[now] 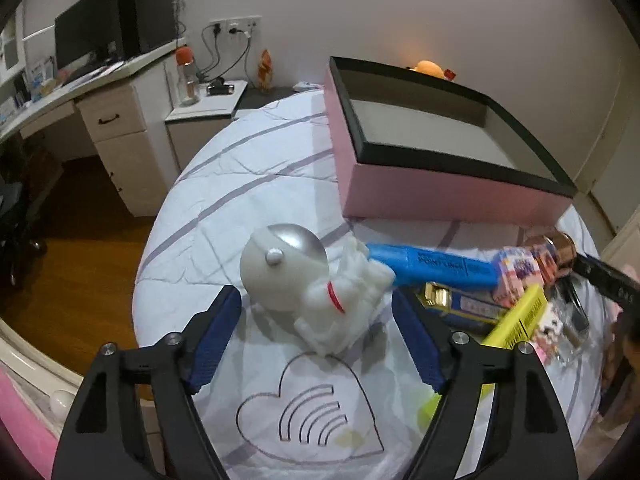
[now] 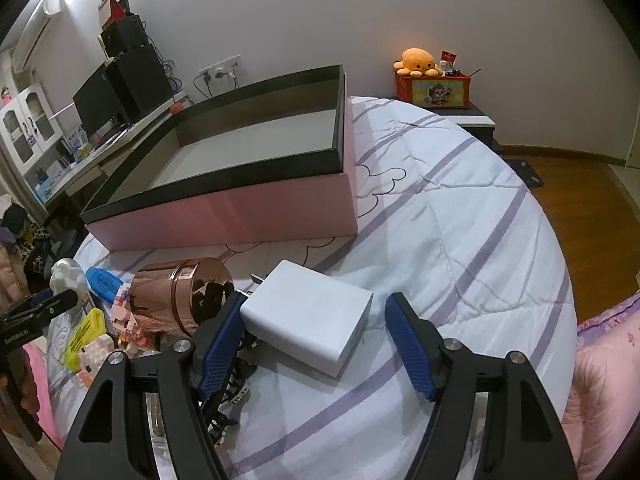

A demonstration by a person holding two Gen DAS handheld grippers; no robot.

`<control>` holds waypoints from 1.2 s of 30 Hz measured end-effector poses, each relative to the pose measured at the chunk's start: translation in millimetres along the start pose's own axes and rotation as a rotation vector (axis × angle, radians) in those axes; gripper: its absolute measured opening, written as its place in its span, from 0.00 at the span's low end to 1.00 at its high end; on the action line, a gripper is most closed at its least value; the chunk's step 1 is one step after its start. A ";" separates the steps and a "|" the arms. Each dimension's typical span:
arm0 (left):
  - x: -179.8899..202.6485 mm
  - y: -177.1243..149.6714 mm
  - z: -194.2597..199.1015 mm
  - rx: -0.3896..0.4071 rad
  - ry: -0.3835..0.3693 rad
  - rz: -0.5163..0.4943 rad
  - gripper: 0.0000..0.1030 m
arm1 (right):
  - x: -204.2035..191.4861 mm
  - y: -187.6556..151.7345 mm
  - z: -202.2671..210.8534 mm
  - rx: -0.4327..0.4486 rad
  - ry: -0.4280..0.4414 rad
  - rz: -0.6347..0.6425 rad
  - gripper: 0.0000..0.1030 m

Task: Organize rigid objects
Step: 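Grasp the white astronaut figure with the left tool while the right tool grasps the white charger, then lower the astronaut and charger into the pink box and open both tools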

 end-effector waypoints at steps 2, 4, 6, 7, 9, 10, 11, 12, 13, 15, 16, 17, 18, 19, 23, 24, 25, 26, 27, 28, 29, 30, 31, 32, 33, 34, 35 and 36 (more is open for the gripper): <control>0.5 1.8 -5.2 -0.011 0.006 0.008 0.77 | 0.9 0.2 -0.1 -0.002 0.003 -0.004 0.71; 2.6 4.0 -9.4 -0.010 0.004 0.007 0.79 | 1.1 0.5 -0.2 -0.002 0.002 -0.004 0.72; 2.5 5.3 -12.4 -0.006 0.024 0.001 0.79 | 1.7 1.0 -1.0 -0.002 0.002 -0.002 0.72; 2.0 6.0 -13.0 0.001 0.015 0.007 0.76 | 2.0 1.1 -1.2 -0.002 0.003 -0.003 0.72; 1.9 6.6 -16.5 -0.003 0.000 0.011 0.75 | 2.1 1.1 -1.1 -0.001 0.005 -0.003 0.72; 1.6 6.4 -17.6 -0.001 0.001 0.006 0.75 | 2.3 1.1 -1.0 0.001 0.006 -0.003 0.71; 2.3 6.1 -16.9 0.002 0.002 -0.004 0.75 | 1.9 1.2 -0.9 0.005 0.013 -0.001 0.68; 3.1 5.9 -15.1 0.009 0.004 -0.011 0.75 | 1.5 1.3 -0.3 0.010 0.021 0.003 0.62; 3.5 5.2 -13.6 0.011 0.005 -0.015 0.75 | 1.2 1.3 0.5 0.013 0.018 0.004 0.62; 6.1 3.8 -10.5 0.010 0.000 -0.032 0.75 | 0.7 1.2 0.7 0.013 0.013 0.007 0.62; 6.8 3.6 -8.5 0.010 0.003 -0.036 0.75 | 0.3 1.6 1.5 0.019 0.011 0.008 0.62; 7.2 3.4 -6.1 0.011 0.003 -0.037 0.75 | 0.0 1.7 2.2 0.021 0.009 0.010 0.62; 7.9 3.5 -2.8 0.013 -0.001 -0.041 0.75 | -0.7 2.1 3.2 0.022 0.006 0.015 0.63; 8.6 4.0 1.7 0.020 -0.010 -0.041 0.75 | -0.6 2.9 4.2 0.027 0.001 0.018 0.62; 16.2 4.9 12.0 0.031 -0.031 -0.067 0.74 | -2.4 6.7 8.2 0.030 -0.018 0.044 0.63; 18.0 4.5 12.1 0.030 -0.027 -0.077 0.74 | -2.4 7.6 9.1 0.032 -0.022 0.048 0.63; 19.4 3.4 12.4 0.027 -0.025 -0.085 0.74 | -2.0 8.3 9.9 0.033 -0.025 0.049 0.63; 19.7 2.6 15.0 0.030 -0.031 -0.080 0.74 | -1.2 8.7 11.3 0.038 -0.026 0.048 0.63; 20.9 1.6 17.6 0.025 -0.051 -0.081 0.74 | -0.7 9.4 13.3 0.044 -0.027 0.048 0.63; 22.3 1.3 19.7 0.020 -0.074 -0.081 0.74 | 0.1 10.3 15.8 0.049 -0.031 0.049 0.63; 23.7 0.7 21.1 0.019 -0.082 -0.082 0.74 | 1.0 11.3 17.3 0.051 -0.033 0.050 0.63; 24.5 0.3 23.2 0.021 -0.073 -0.089 0.74 | 1.4 12.3 18.8 0.055 -0.035 0.050 0.63; 25.0 -0.1 26.6 0.032 -0.072 -0.094 0.74 | 2.1 14.0 21.9 0.064 -0.038 0.050 0.63; 25.5 -0.3 28.0 0.034 -0.083 -0.097 0.74 | 2.1 15.4 23.4 0.065 -0.036 0.052 0.63; 26.2 0.1 29.8 0.031 -0.097 -0.091 0.74 | 1.5 17.6 25.4 0.071 -0.033 0.055 0.63; 25.6 1.3 33.0 0.027 -0.114 -0.074 0.74 | 0.2 19.8 27.1 0.077 -0.032 0.059 0.63; 26.6 1.5 35.7 0.026 -0.127 -0.074 0.74 | -0.9 21.9 28.2 0.079 -0.031 0.065 0.63; 28.2 2.2 37.5 0.031 -0.134 -0.077 0.74 | -2.6 24.0 29.3 0.083 -0.030 0.071 0.63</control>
Point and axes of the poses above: each gripper's, at about its wrist camera, not at the fingertips, and z roughly against the way its jaws point, x to its right, y to its top, the point moved 5 cm from there along -z, roughly the way its jaws point, and after that the axes turned 15 degrees about z, right-handed, at the moved point
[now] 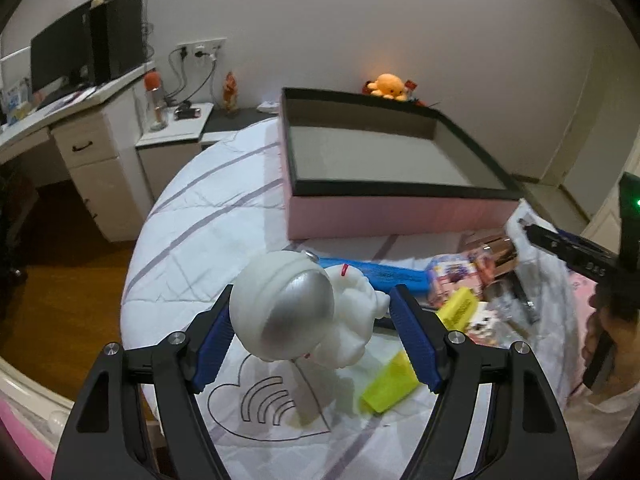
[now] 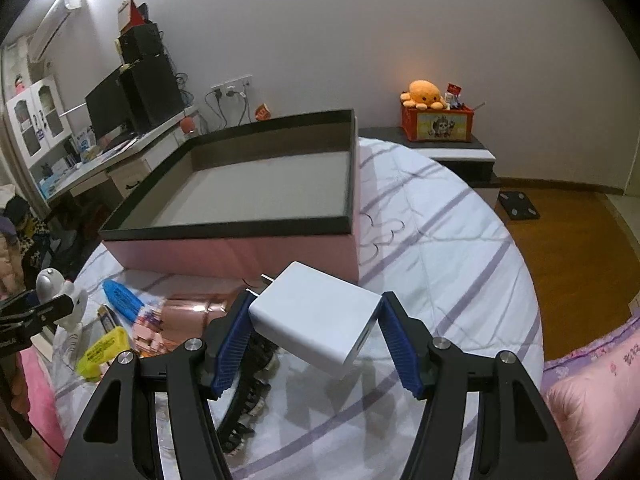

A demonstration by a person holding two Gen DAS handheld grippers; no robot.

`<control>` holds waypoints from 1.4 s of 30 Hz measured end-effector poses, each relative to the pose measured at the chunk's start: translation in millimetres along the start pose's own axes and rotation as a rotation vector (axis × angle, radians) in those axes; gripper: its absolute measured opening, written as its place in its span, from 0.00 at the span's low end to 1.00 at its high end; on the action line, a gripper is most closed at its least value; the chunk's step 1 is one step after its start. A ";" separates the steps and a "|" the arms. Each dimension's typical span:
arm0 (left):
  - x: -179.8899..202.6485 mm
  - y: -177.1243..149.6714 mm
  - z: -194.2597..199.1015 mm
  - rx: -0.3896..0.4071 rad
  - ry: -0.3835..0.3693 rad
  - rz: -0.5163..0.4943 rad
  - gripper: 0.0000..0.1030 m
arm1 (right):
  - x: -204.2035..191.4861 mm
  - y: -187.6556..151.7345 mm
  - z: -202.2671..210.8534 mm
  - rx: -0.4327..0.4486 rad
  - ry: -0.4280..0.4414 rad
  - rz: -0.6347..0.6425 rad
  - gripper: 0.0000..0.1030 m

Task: Organize rigid objects
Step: 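Lower the astronaut and charger into the pink box and open both tools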

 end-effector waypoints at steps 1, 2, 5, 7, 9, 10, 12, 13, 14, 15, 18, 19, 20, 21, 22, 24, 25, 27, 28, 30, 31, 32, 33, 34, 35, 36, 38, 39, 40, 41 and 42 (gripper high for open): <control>1.8 1.6 2.5 0.009 0.003 -0.003 0.74 | -1.4 3.5 1.8 0.009 0.001 0.004 0.63; 4.8 3.1 4.5 0.014 0.005 -0.013 0.74 | -2.8 6.1 3.1 0.015 0.004 0.008 0.63; 14.0 8.5 10.2 0.027 -0.023 -0.020 0.74 | -8.2 16.4 7.3 0.035 0.015 0.027 0.63; 23.3 16.1 13.6 0.042 -0.040 -0.031 0.74 | -12.0 25.7 8.5 0.047 0.016 0.046 0.63; 34.2 25.1 16.7 0.063 -0.050 -0.049 0.74 | -14.9 35.7 8.5 0.058 0.016 0.060 0.63; 41.1 31.0 17.6 0.073 -0.064 -0.057 0.74 | -16.1 41.6 8.1 0.066 0.015 0.067 0.63; 53.5 41.9 18.3 0.090 -0.090 -0.066 0.74 | -19.3 52.9 4.3 0.076 0.015 0.085 0.63; 61.2 48.0 16.6 0.095 -0.103 -0.076 0.74 | -20.8 59.5 -0.2 0.075 0.016 0.094 0.63; 67.4 53.6 14.5 0.097 -0.114 -0.083 0.74 | -22.5 63.9 -3.2 0.075 0.015 0.101 0.63; 73.4 59.1 10.9 0.097 -0.124 -0.089 0.74 | -24.0 69.2 -7.5 0.074 0.017 0.109 0.63; 89.4 75.1 -5.3 0.085 -0.148 -0.105 0.74 | -26.7 81.9 -24.4 0.061 0.021 0.124 0.63; 92.9 80.3 -14.2 0.072 -0.149 -0.105 0.74 | -26.4 85.9 -31.8 0.049 0.024 0.128 0.63; 95.0 84.1 -22.4 0.058 -0.150 -0.104 0.74 | -26.4 89.1 -38.3 0.037 0.026 0.130 0.63; 96.3 89.0 -33.0 0.046 -0.148 -0.098 0.74 | -26.4 90.8 -45.7 0.019 0.031 0.136 0.63; 96.2 90.8 -40.2 0.034 -0.149 -0.094 0.74 | -26.6 92.8 -53.3 0.006 0.034 0.141 0.63; 92.4 93.8 -56.1 0.008 -0.136 -0.088 0.74 | -28.1 93.5 -69.1 -0.030 0.042 0.155 0.63; 90.8 94.9 -63.7 -0.001 -0.120 -0.088 0.74 | -29.1 92.5 -77.4 -0.051 0.044 0.163 0.63; 88.2 95.1 -76.1 -0.024 -0.111 -0.084 0.74 | -31.7 90.8 -87.9 -0.076 0.050 0.179 0.63; 86.1 94.7 -82.5 -0.036 -0.107 -0.080 0.74 | -33.6 88.9 -93.7 -0.092 0.055 0.185 0.63; 84.4 92.9 -92.2 -0.051 -0.096 -0.081 0.74 | -35.7 86.4 -101.8 -0.112 0.062 0.189 0.63; 82.6 92.2 -97.1 -0.060 -0.090 -0.077 0.74 | -36.3 84.5 -105.0 -0.121 0.066 0.191 0.63; 79.9 93.3 -102.6 -0.068 -0.085 -0.073 0.74 | -36.6 83.1 -107.3 -0.127 0.066 0.193 0.63; 79.6 92.1 -105.1 -0.074 -0.081 -0.070 0.74 | -37.0 81.7 -109.0 -0.133 0.066 0.196 0.63; 78.1 91.9 -108.3 -0.080 -0.073 -0.066 0.74 | -37.0 80.7 -109.8 -0.135 0.070 0.195 0.63; 77.1 91.4 -110.1 -0.085 -0.067 -0.063 0.74 | -37.0 80.2 -109.6 -0.133 0.073 0.192 0.63; 76.4 91.8 -111.4 -0.085 -0.064 -0.060 0.74 | -36.8 79.7 -109.1 -0.132 0.073 0.191 0.63; 76.5 91.9 -110.1 -0.077 -0.064 -0.048 0.76 | -35.7 80.2 -104.8 -0.119 0.049 0.198 0.63; 76.1 92.1 -107.7 -0.073 -0.063 -0.043 0.78 | -35.1 80.9 -102.5 -0.114 0.047 0.198 0.65; 75.7 92.6 -103.7 -0.064 -0.061 -0.037 0.83 | -34.5 81.9 -98.9 -0.106 0.045 0.193 0.73; 75.1 92.7 -98.9 -0.056 -0.059 -0.033 0.89 | -34.1 83.9 -94.7 -0.092 0.036 0.191 0.78; 73.8 93.4 -93.5 -0.043 -0.055 -0.028 0.90 | -33.5 85.1 -89.7 -0.078 0.028 0.191 0.79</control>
Point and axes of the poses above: each gripper's, at about its wrist camera, not at the fingertips, and z roughly against the way its jaws point, x to its right, y to its top, the point moved 5 cm from there along -z, roughly the way its jaws point, and after that the axes turned 15 degrees about z, right-handed, at the moved point
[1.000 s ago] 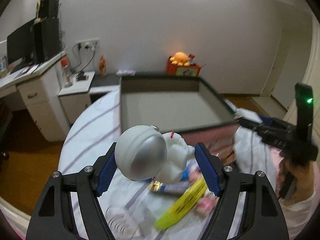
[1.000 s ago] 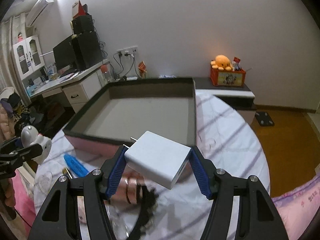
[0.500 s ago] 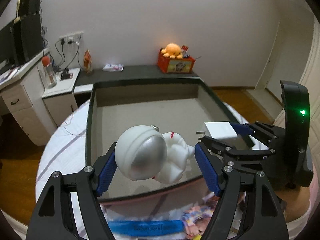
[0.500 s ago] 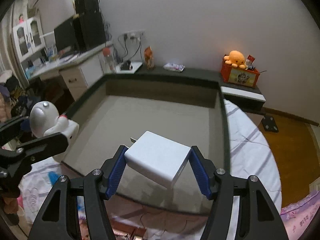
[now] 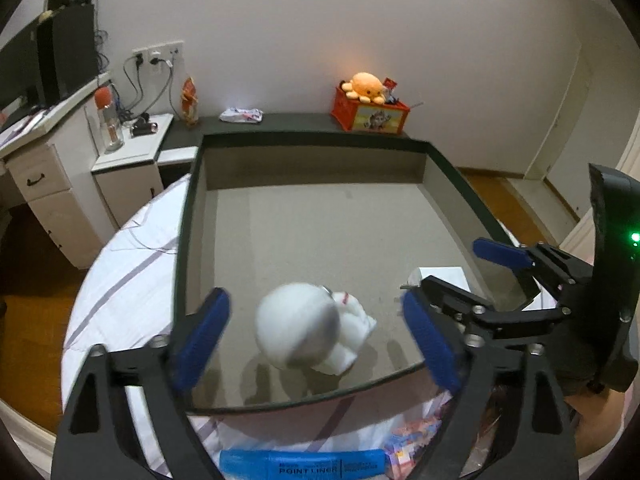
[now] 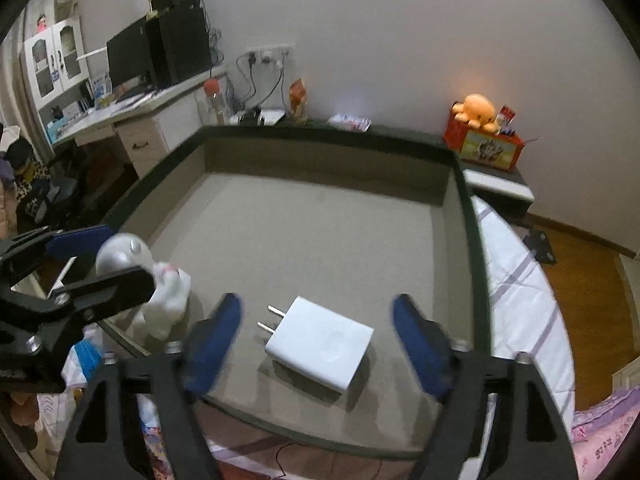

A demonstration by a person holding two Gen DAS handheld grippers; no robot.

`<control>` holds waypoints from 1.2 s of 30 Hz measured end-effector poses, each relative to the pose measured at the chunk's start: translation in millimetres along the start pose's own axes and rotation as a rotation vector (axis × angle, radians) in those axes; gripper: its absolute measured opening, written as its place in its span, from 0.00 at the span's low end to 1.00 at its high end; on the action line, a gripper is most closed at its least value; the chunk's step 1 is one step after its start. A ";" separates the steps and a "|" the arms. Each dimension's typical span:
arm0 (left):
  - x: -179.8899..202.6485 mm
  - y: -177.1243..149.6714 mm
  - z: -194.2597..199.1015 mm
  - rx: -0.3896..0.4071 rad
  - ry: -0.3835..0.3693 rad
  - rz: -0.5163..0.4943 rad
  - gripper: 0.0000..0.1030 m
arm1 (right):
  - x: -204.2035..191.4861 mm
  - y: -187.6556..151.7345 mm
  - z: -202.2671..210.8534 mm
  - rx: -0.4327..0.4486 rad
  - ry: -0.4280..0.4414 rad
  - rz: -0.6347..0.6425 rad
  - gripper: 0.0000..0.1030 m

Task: Organize rigid objects
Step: 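Lower the astronaut and charger into the pink box and open both tools, then move both tools back toward the remaining items on the bed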

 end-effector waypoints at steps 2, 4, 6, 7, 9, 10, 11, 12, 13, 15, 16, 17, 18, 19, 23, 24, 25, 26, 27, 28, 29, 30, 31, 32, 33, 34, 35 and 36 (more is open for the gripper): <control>-1.4 0.1 15.8 0.036 0.009 0.017 0.96 | 1.6 0.8 14.6 0.025 -0.013 -0.008 0.79; -3.8 -2.1 37.8 0.083 0.004 0.039 1.00 | 2.3 2.4 31.7 0.058 -0.026 -0.017 0.79; -6.3 -5.7 58.7 0.130 0.000 0.060 1.00 | 1.7 2.2 52.1 0.096 -0.047 -0.022 0.80; -6.8 -9.2 72.3 0.158 -0.013 0.070 1.00 | 1.6 1.0 63.4 0.115 -0.057 -0.026 0.82; -7.2 -17.0 96.2 0.204 -0.010 0.080 1.00 | 0.3 -3.0 86.4 0.156 -0.072 -0.030 0.83; -7.7 -22.4 109.6 0.234 -0.004 0.079 1.00 | -1.6 -6.9 99.6 0.179 -0.080 -0.030 0.85; -7.2 -26.9 121.4 0.259 -0.002 0.075 1.00 | -2.2 -9.8 108.6 0.192 -0.086 -0.032 0.87; -6.5 -32.5 131.6 0.277 0.003 0.070 1.00 | -3.4 -14.6 118.6 0.207 -0.091 -0.038 0.89; -6.7 -39.0 142.1 0.294 0.010 0.064 1.00 | -5.3 -19.5 128.7 0.226 -0.095 -0.041 0.89; -4.8 -51.1 158.1 0.322 0.022 0.050 1.00 | -10.1 -27.7 143.8 0.246 -0.107 -0.045 0.89; -2.9 -57.6 165.6 0.333 0.029 0.037 1.00 | -12.5 -31.6 151.6 0.260 -0.119 -0.045 0.89; -0.8 -63.1 170.8 0.338 0.036 0.019 1.00 | -15.2 -35.6 158.9 0.273 -0.132 -0.045 0.89; 1.5 -67.8 175.9 0.346 0.042 0.003 1.00 | -17.7 -39.8 163.8 0.274 -0.140 -0.045 0.89; 3.4 -74.8 180.3 0.356 0.046 -0.010 1.00 | -19.8 -44.3 168.8 0.274 -0.149 -0.048 0.89; 10.3 -98.2 186.9 0.331 0.036 -0.063 1.00 | -28.0 -66.3 186.8 0.300 -0.187 -0.062 0.91; 12.7 -103.9 186.9 0.321 0.032 -0.072 1.00 | -29.7 -70.6 189.4 0.305 -0.189 -0.068 1.00; 14.1 -109.2 185.3 0.303 0.028 -0.080 1.00 | -32.1 -75.3 192.1 0.312 -0.187 -0.071 1.00; 16.0 -113.7 183.2 0.283 0.024 -0.092 1.00 | -34.0 -80.2 194.3 0.310 -0.187 -0.074 1.00; 17.5 -116.3 180.8 0.269 0.020 -0.101 1.00 | -35.2 -83.3 194.6 0.305 -0.185 -0.076 1.00; 17.6 -120.4 176.8 0.254 0.023 -0.107 1.00 | -35.7 -85.4 193.0 0.290 -0.175 -0.078 1.00; 18.0 -123.9 172.7 0.239 0.029 -0.116 1.00 | -34.8 -87.4 191.4 0.279 -0.165 -0.079 1.00; 17.7 -127.4 170.9 0.232 0.033 -0.119 1.00 | -35.6 -88.6 190.9 0.276 -0.165 -0.080 1.00; 17.4 -130.4 168.1 0.221 0.034 -0.122 1.00 | -36.0 -90.2 191.0 0.273 -0.170 -0.080 1.00; 17.8 -133.9 165.0 0.206 0.039 -0.126 1.00 | -36.0 -91.6 191.1 0.270 -0.175 -0.080 1.00; 16.6 -135.9 162.6 0.198 0.047 -0.125 1.00 | -35.5 -92.6 190.4 0.265 -0.176 -0.083 1.00; 15.5 -137.8 161.1 0.195 0.054 -0.123 1.00 | -36.5 -94.7 190.5 0.262 -0.174 -0.086 1.00; 15.3 -141.7 159.9 0.191 0.062 -0.125 1.00 | -37.1 -97.1 189.7 0.260 -0.172 -0.088 1.00; 14.9 -143.2 158.7 0.187 0.065 -0.125 1.00 | -36.6 -98.8 188.6 0.256 -0.170 -0.091 1.00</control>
Point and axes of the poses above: each gripper's, at about its wrist camera, not at the fingertips, and z roughly against the way its jaws point, x to its right, y to its top, the point moved 5 cm from there along -z, roughly the way its jaws point, and after that the axes turned 15 degrees about z, right-handed, at the moved point
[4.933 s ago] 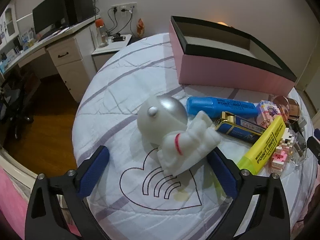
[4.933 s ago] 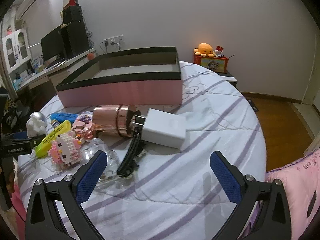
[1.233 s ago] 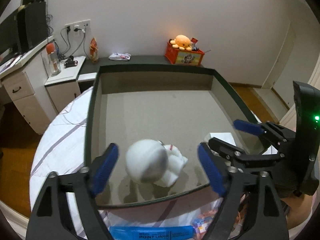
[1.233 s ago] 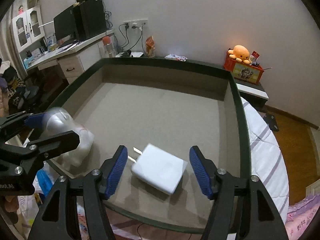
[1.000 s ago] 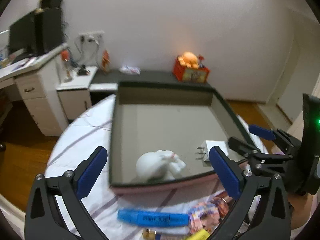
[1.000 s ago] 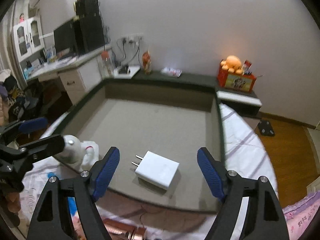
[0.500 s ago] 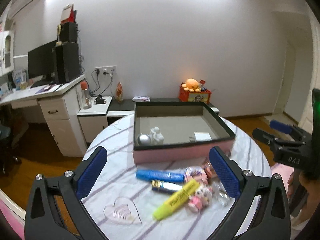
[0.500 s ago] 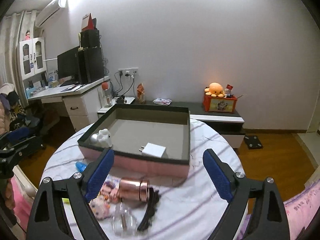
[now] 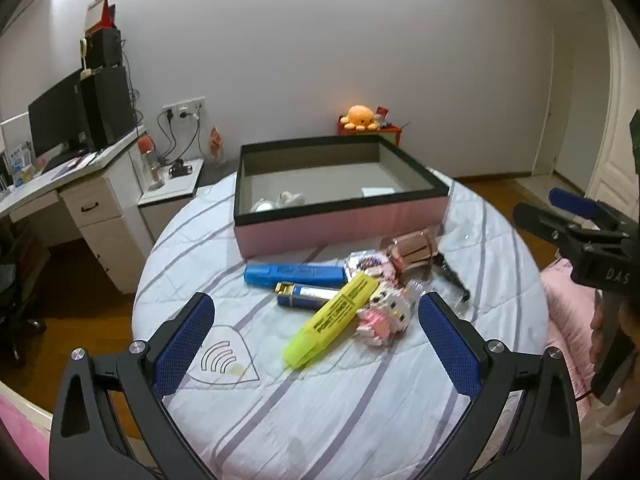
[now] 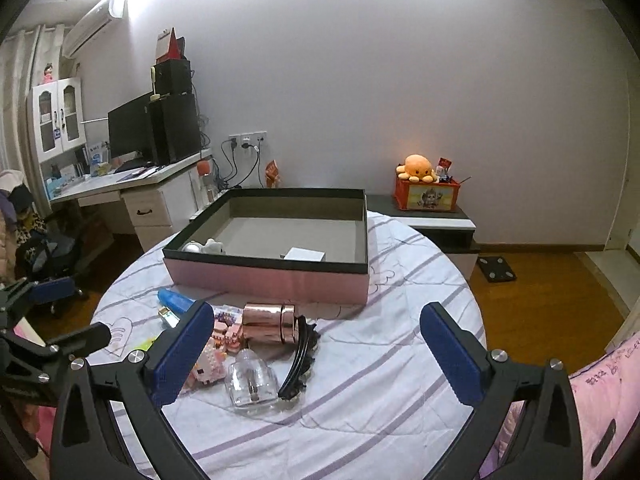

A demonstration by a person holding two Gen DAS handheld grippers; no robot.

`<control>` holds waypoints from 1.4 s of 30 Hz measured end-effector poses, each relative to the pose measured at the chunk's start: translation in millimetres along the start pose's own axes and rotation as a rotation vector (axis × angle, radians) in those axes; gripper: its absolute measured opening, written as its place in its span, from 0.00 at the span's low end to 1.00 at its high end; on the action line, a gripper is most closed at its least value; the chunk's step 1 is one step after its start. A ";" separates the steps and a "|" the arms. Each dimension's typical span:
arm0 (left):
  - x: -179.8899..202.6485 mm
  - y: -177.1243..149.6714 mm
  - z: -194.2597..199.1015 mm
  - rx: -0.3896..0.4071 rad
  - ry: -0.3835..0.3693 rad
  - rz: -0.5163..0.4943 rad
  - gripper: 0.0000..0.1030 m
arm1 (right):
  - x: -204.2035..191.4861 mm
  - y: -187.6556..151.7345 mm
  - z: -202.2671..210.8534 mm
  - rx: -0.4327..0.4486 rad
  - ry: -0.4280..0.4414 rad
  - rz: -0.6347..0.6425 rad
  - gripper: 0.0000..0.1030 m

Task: Organize rigid objects
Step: 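Move both tools back toward the remaining items on the bed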

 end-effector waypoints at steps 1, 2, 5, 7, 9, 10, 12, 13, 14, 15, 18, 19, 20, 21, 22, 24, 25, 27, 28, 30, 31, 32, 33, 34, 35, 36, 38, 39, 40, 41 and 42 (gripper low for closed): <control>-1.0 -1.2 -1.3 -0.004 -0.001 0.001 1.00 | -0.2 -1.6 -1.3 -0.007 0.000 -0.001 1.00; -1.3 -2.5 -2.8 -0.008 -0.001 0.004 1.00 | -0.6 -4.2 -2.5 -0.014 0.001 -0.001 1.00; -3.2 -5.3 -7.9 -0.024 0.009 0.004 1.00 | -3.4 -11.1 -9.1 -0.040 0.012 -0.003 1.00; -3.6 -6.9 -11.6 -0.036 0.016 0.006 1.00 | -5.5 -15.4 -13.6 -0.054 0.019 -0.002 1.00; -2.1 -7.9 -16.0 -0.049 0.013 0.003 1.00 | -5.4 -18.1 -18.0 -0.070 0.026 -0.005 1.00; -1.1 -8.8 -18.2 -0.051 0.019 0.000 1.00 | -5.1 -19.2 -19.9 -0.075 0.027 -0.007 1.00; 0.8 -10.6 -21.3 -0.060 0.019 -0.009 1.00 | -3.9 -20.9 -22.9 -0.082 0.025 -0.010 1.00; 1.7 -12.1 -23.4 -0.069 0.017 -0.012 1.00 | -3.4 -22.3 -24.0 -0.087 0.025 -0.013 1.00; 2.2 -13.4 -25.6 -0.077 0.018 -0.014 1.00 | -2.9 -23.2 -25.7 -0.090 0.026 -0.016 1.00; 2.3 -14.0 -26.8 -0.081 0.020 -0.015 1.00 | -2.8 -23.8 -27.8 -0.093 0.030 -0.020 1.00; 2.0 -17.4 -32.3 -0.098 0.025 -0.019 1.00 | -4.9 -23.2 -37.9 -0.111 0.037 -0.026 1.00; 1.4 -18.3 -33.9 -0.102 0.031 -0.020 1.00 | -7.7 -22.7 -43.9 -0.121 0.041 -0.028 1.00; 0.7 -18.9 -34.7 -0.103 0.036 -0.020 1.00 | -9.4 -22.4 -47.9 -0.132 0.043 -0.029 1.00; 0.5 -19.9 -35.8 -0.106 0.038 -0.022 1.00 | -11.8 -21.9 -52.9 -0.143 0.050 -0.030 1.00; 0.5 -21.4 -37.3 -0.113 0.037 -0.029 1.00 | -15.3 -20.2 -58.1 -0.143 0.057 -0.030 1.00; -1.5 -22.7 -38.5 -0.116 0.038 -0.030 1.00 | -21.4 -17.7 -67.9 -0.152 0.069 -0.020 1.00; -2.3 -23.5 -39.5 -0.121 0.039 -0.028 1.00 | -26.2 -16.6 -74.2 -0.164 0.078 -0.009 0.99; -4.6 -23.5 -40.6 -0.122 0.036 -0.021 1.00 | -33.3 -15.2 -84.3 -0.177 0.096 0.001 0.89; -5.9 -23.0 -41.7 -0.121 0.033 -0.015 1.00 | -35.1 -15.3 -88.4 -0.187 0.105 0.003 0.83; -9.6 -21.7 -44.4 -0.118 0.042 0.000 1.00 | -39.3 -16.1 -99.2 -0.212 0.125 0.007 0.73; -12.8 -20.4 -46.8 -0.119 0.048 0.013 1.00 | -40.5 -17.1 -103.3 -0.225 0.128 0.009 0.71; -14.9 -19.6 -48.1 -0.119 0.050 0.022 1.00 | -41.4 -18.0 -107.8 -0.237 0.133 0.010 0.71; -17.9 -18.5 -49.6 -0.118 0.053 0.037 1.00 | -41.6 -18.4 -110.6 -0.243 0.134 0.010 0.71; -21.4 -17.1 -52.0 -0.121 0.060 0.053 1.00 | -42.2 -19.4 -113.8 -0.255 0.138 0.011 0.71; -24.6 -15.9 -54.0 -0.121 0.068 0.066 1.00 | -42.6 -19.8 -116.0 -0.259 0.143 0.011 0.71; -27.5 -15.0 -55.8 -0.121 0.074 0.078 1.00 | -42.7 -20.0 -117.8 -0.262 0.147 0.011 0.71; -32.1 -14.6 -61.7 -0.131 0.095 0.093 1.00 | -44.0 -19.9 -123.3 -0.273 0.149 0.017 0.71; -33.2 -14.7 -63.3 -0.135 0.098 0.096 1.00 | -45.2 -19.5 -126.7 -0.280 0.154 0.023 0.71; -33.8 -15.5 -65.4 -0.140 0.097 0.098 1.00 | -45.8 -19.2 -128.7 -0.283 0.156 0.027 0.71; -33.7 -16.3 -67.1 -0.146 0.093 0.098 1.00 | -45.9 -19.0 -131.1 -0.288 0.154 0.034 0.71; -33.0 -17.3 -68.7 -0.152 0.090 0.097 1.00 | -45.7 -19.3 -133.6 -0.291 0.150 0.041 0.66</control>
Point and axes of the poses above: each gripper's, at about its wrist camera, not at the fingertips, and z roughly against the way its jaws point, x to its right, y to its top, the point moved 5 cm from there along -z, roughly the way its jaws point, and after that the axes turned 15 degrees about z, right-handed, at the moved point
